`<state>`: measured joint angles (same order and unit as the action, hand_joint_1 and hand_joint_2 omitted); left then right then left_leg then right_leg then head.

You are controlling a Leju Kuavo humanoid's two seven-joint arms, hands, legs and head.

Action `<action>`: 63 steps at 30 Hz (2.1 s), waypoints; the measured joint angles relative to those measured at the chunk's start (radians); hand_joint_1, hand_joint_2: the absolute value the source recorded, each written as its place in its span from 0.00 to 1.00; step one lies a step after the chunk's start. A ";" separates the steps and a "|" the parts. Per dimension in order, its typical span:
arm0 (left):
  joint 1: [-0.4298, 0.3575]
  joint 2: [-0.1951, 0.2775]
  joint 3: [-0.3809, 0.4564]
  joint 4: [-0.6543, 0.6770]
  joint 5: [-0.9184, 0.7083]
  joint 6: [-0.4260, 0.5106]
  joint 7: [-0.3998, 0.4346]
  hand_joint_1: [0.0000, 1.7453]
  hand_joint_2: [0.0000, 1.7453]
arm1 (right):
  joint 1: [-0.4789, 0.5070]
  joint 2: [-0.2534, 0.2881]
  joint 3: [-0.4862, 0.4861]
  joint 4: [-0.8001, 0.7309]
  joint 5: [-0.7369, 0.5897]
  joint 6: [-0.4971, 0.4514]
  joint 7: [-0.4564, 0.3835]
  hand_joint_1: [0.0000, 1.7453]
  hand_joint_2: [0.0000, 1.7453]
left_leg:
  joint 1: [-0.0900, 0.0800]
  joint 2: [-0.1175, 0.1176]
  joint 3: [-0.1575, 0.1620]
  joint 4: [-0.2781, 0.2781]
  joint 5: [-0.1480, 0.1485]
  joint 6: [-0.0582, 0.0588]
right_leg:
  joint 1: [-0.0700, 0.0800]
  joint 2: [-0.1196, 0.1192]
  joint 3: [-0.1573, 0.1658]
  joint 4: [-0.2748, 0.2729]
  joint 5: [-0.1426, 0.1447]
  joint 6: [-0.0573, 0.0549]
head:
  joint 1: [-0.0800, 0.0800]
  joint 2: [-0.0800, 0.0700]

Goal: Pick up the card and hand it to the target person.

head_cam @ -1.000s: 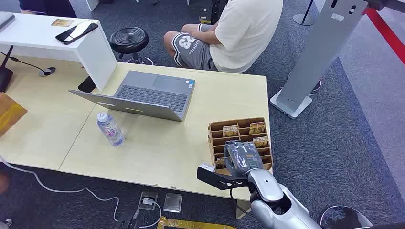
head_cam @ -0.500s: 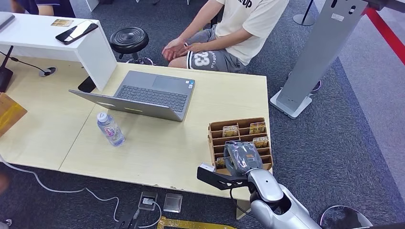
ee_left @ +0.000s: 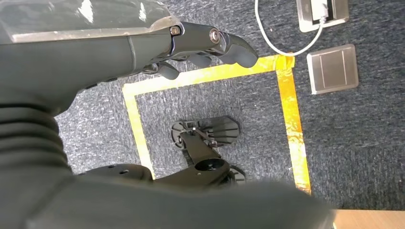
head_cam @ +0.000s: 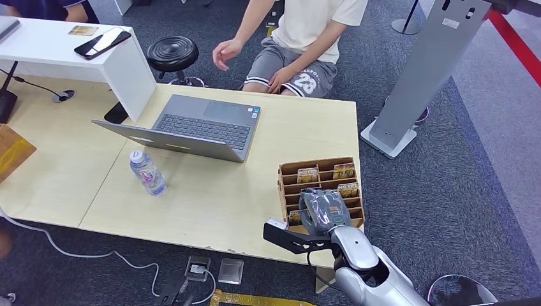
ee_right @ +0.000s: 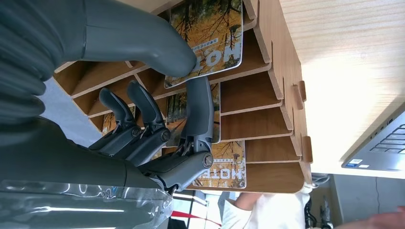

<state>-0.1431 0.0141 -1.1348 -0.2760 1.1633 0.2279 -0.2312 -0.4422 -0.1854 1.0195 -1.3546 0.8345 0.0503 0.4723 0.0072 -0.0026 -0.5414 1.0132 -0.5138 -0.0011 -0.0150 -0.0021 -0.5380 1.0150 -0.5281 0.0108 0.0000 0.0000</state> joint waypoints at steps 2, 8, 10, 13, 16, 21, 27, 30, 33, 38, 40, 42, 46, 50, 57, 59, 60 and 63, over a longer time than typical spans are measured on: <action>0.004 0.000 0.000 0.000 -0.001 0.000 -0.005 0.00 1.00 | 0.000 0.000 0.000 0.000 -0.002 0.000 0.000 0.88 1.00 | 0.000 0.000 0.000 0.000 0.000 0.000 | 0.000 0.000 0.000 0.000 0.000 0.000 | 0.000 0.000; 0.017 0.000 0.000 0.000 0.000 0.000 -0.010 0.00 1.00 | 0.000 0.000 -0.001 0.000 -0.002 0.000 0.001 0.88 1.00 | 0.000 0.000 0.000 0.000 0.000 0.000 | 0.000 0.000 0.000 0.000 0.000 0.000 | 0.000 0.000; 0.019 0.000 0.000 0.000 0.001 0.000 -0.010 0.00 1.00 | 0.000 0.000 -0.001 -0.001 -0.002 -0.001 0.004 0.88 1.00 | 0.000 0.000 0.000 0.000 0.000 0.000 | 0.000 0.000 0.000 0.000 0.000 0.000 | 0.000 0.000; 0.022 0.000 0.000 0.000 0.006 0.000 -0.011 0.00 1.00 | 0.000 -0.001 -0.005 -0.007 -0.002 -0.005 0.011 0.88 1.00 | 0.000 0.000 0.000 0.000 0.000 0.000 | 0.000 0.000 0.000 0.000 0.000 0.000 | 0.000 0.000; 0.025 0.000 0.000 0.000 0.010 0.000 -0.013 0.00 1.00 | 0.002 -0.006 -0.015 -0.025 0.000 -0.007 0.027 0.88 1.00 | 0.000 0.000 0.000 0.000 0.000 0.000 | 0.000 0.000 0.000 0.000 0.000 0.000 | 0.000 0.000; 0.032 0.000 0.000 0.000 0.017 0.000 -0.019 0.00 1.00 | 0.000 -0.035 -0.049 -0.093 -0.018 0.017 0.087 0.88 1.00 | 0.000 0.000 -0.001 0.000 0.000 0.000 | 0.000 0.000 0.000 0.000 0.000 0.000 | -0.001 0.000; 0.035 0.001 0.000 0.000 0.022 0.000 -0.022 0.00 1.00 | -0.006 -0.073 -0.084 -0.191 -0.028 0.028 0.119 0.88 1.00 | 0.000 0.000 -0.001 0.000 0.000 0.000 | 0.000 0.000 0.000 0.000 0.000 0.000 | -0.001 0.000; 0.037 0.001 0.001 0.000 0.029 0.000 -0.023 0.00 1.00 | -0.018 -0.091 -0.106 -0.243 -0.026 0.019 0.134 0.88 1.00 | 0.000 0.000 -0.001 0.000 0.000 0.000 | 0.000 0.000 -0.001 0.000 0.000 0.000 | -0.001 0.000; 0.038 0.001 0.002 0.000 0.033 0.000 -0.024 0.00 1.00 | -0.031 -0.107 -0.128 -0.295 -0.025 0.015 0.140 0.88 1.00 | 0.000 0.000 -0.001 0.000 0.000 0.000 | 0.000 0.000 0.000 0.000 0.000 0.000 | 0.000 0.000; 0.038 0.001 0.003 0.000 0.038 0.000 -0.027 0.00 1.00 | -0.034 -0.121 -0.148 -0.348 -0.019 0.009 0.140 0.88 1.00 | 0.000 0.000 -0.001 0.000 0.000 0.000 | 0.000 0.000 0.000 0.000 0.000 0.000 | 0.000 0.000; 0.038 0.001 0.003 0.000 0.040 0.000 -0.028 0.00 1.00 | -0.034 -0.124 -0.151 -0.364 -0.016 0.000 0.138 0.88 1.00 | 0.000 0.000 -0.001 0.000 0.000 0.000 | 0.000 0.000 -0.001 0.000 0.000 0.000 | 0.000 0.000; 0.038 0.001 0.004 0.000 0.041 0.000 -0.029 0.00 1.00 | -0.034 -0.126 -0.156 -0.379 -0.016 -0.010 0.136 0.88 1.00 | 0.000 0.000 -0.001 0.000 0.000 0.000 | 0.000 0.000 0.000 0.000 0.000 0.000 | 0.000 0.000; 0.038 0.001 0.004 0.000 0.042 0.000 -0.031 0.00 1.00 | -0.037 -0.128 -0.170 -0.402 -0.009 -0.029 0.129 0.88 1.00 | 0.000 0.000 -0.001 0.000 0.000 0.000 | 0.000 0.000 0.000 0.000 0.000 0.000 | 0.000 0.000; 0.038 0.000 0.004 0.000 0.042 0.000 -0.032 0.00 1.00 | -0.047 -0.129 -0.175 -0.410 -0.007 -0.049 0.120 0.88 1.00 | 0.000 0.000 -0.001 0.000 0.000 0.000 | 0.000 0.000 0.000 0.000 0.000 0.000 | 0.000 0.000; 0.038 0.000 0.004 0.000 0.042 0.000 -0.032 0.00 1.00 | -0.075 -0.127 -0.177 -0.393 -0.020 -0.126 0.095 0.88 1.00 | 0.000 0.000 -0.002 0.000 0.000 0.000 | 0.000 0.000 -0.001 0.000 0.000 0.000 | 0.000 0.000; 0.038 0.000 0.003 0.000 0.042 0.000 -0.031 0.00 1.00 | -0.091 -0.123 -0.179 -0.373 -0.021 -0.167 0.084 0.88 1.00 | 0.000 0.000 -0.002 0.000 0.000 0.000 | 0.000 0.000 -0.001 0.000 0.000 0.000 | 0.000 0.000; 0.038 0.000 0.003 0.000 0.042 0.000 -0.030 0.00 1.00 | -0.102 -0.120 -0.181 -0.360 -0.023 -0.191 0.077 0.88 1.00 | 0.000 0.000 -0.002 0.000 0.000 0.000 | 0.000 0.000 -0.001 0.000 0.000 0.000 | 0.000 0.000; 0.037 -0.001 0.002 0.000 0.040 0.000 -0.024 0.00 1.00 | -0.133 -0.104 -0.191 -0.308 -0.039 -0.255 0.054 0.88 1.00 | 0.000 0.000 -0.002 0.000 0.000 0.000 | 0.000 0.000 -0.001 0.000 0.000 0.000 | 0.000 0.000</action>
<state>-0.1065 0.0135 -1.1324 -0.2758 1.2029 0.2280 -0.2555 -0.5753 -0.2897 0.8287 -1.6627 0.7952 -0.2047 0.5265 0.0071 -0.0029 -0.5431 1.0134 -0.5137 -0.0010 -0.0150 -0.0023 -0.5386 1.0152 -0.5279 0.0108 -0.0002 0.0000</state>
